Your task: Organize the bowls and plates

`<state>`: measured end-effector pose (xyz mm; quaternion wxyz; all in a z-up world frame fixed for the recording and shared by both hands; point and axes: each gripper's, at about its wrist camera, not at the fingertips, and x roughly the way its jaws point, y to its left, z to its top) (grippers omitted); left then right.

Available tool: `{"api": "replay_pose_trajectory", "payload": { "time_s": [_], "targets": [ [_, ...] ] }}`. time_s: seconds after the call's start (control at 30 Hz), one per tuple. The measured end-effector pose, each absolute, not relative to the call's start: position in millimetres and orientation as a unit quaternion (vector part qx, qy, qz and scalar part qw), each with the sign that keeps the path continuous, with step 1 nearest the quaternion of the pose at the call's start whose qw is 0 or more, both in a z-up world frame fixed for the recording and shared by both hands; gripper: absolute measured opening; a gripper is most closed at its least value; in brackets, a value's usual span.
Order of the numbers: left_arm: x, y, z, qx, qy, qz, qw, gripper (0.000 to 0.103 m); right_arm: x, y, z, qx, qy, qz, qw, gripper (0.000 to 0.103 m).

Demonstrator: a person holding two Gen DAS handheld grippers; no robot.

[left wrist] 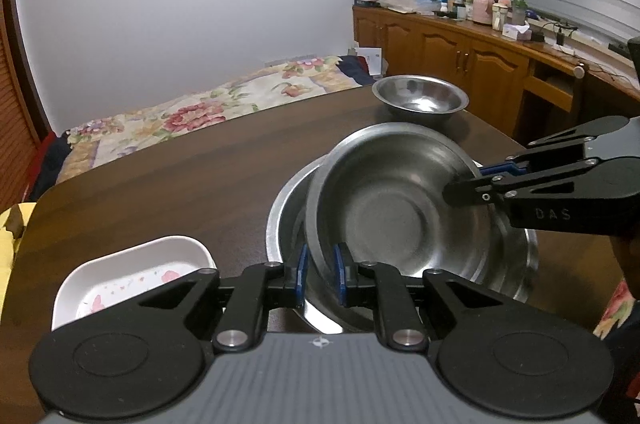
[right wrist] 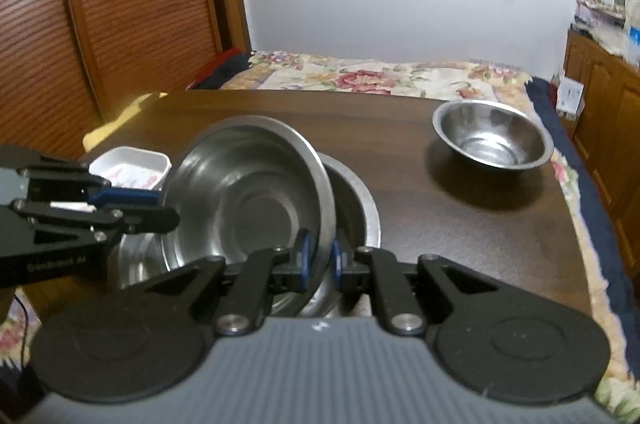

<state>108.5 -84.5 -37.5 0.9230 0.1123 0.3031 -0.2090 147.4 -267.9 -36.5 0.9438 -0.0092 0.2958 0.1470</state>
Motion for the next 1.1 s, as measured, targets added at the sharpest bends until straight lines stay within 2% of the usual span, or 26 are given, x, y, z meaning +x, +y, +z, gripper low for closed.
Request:
{"api": "replay_pose_trajectory", "payload": {
  "time_s": [0.5, 1.1],
  "targets": [
    [111.5, -77.9, -33.9, 0.093, 0.297, -0.206, 0.928, 0.016, 150.7, -269.5, -35.1, -0.012, 0.293, 0.150, 0.944, 0.014],
    [117.0, -82.0, -1.7, 0.081, 0.257, -0.196, 0.943, 0.018, 122.0, -289.6, 5.1, 0.025, 0.215, 0.144, 0.966, 0.014]
  ]
}}
